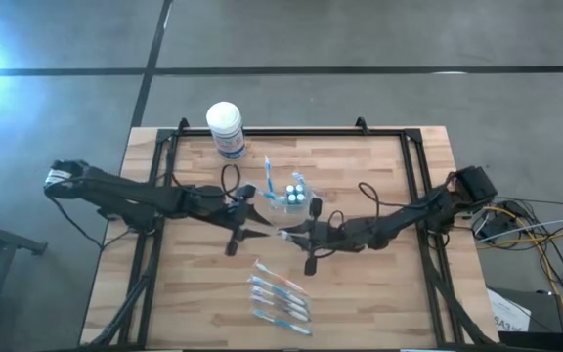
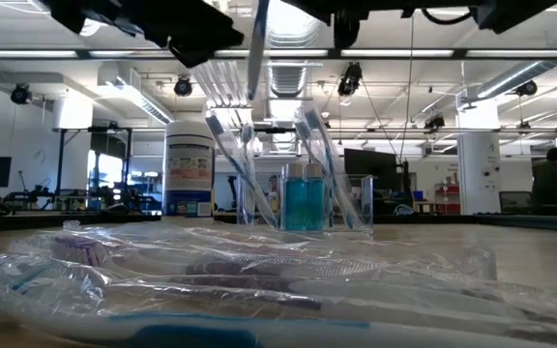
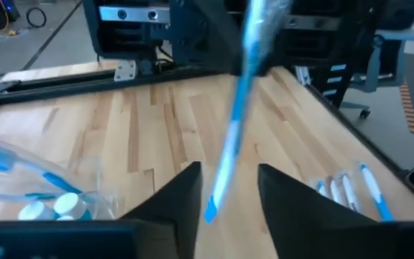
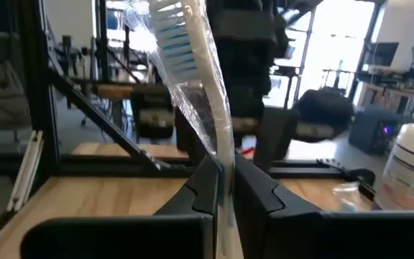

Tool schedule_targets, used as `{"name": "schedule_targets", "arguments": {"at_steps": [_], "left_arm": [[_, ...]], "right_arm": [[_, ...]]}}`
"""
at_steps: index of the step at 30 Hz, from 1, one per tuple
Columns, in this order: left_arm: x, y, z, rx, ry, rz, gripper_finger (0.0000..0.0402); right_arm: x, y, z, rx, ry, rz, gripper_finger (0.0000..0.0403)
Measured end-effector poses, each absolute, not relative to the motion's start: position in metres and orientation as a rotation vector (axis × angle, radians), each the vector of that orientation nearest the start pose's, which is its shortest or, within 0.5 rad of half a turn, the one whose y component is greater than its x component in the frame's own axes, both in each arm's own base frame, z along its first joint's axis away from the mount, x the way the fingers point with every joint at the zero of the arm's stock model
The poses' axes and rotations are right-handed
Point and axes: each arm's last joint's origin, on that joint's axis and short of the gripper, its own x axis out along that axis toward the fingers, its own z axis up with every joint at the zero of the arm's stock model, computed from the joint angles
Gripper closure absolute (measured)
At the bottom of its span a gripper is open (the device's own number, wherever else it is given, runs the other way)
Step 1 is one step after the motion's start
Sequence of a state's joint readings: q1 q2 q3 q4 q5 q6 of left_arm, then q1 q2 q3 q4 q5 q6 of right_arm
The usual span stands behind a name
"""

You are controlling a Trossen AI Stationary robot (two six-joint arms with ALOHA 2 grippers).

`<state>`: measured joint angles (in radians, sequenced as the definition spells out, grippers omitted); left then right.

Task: Pick & Place toothbrushing station
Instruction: Put the blue toothbrush in the transparent organizer

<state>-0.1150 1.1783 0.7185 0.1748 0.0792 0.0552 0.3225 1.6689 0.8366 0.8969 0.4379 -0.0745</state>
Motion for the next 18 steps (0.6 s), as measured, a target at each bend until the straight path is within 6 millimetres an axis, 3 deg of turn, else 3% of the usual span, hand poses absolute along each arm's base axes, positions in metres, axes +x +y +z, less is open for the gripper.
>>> {"name": "schedule_targets", "arguments": {"at_steps": [4,9,14,18], "left_arm": [[0.236,-0.03,0.279,0.057,0.274,-0.209,0.0236],[0.205,-0.026,0.288,0.076,0.324,-0.215,0.0238],[0.175,-0.023,0.279,0.08,0.288,-0.218,0.0264],[0.15,-0.02,0.264,0.071,0.227,-0.215,0.0311]], "right_arm": [[0.325,0.096,0.245,-0.054,-0.01,-0.124,0.0388],[0.301,0.088,0.263,-0.049,0.091,-0.122,0.0389],[0.265,0.076,0.28,-0.01,0.093,-0.125,0.0389],[0.232,0.065,0.283,0.056,0.053,-0.125,0.0389]]}}
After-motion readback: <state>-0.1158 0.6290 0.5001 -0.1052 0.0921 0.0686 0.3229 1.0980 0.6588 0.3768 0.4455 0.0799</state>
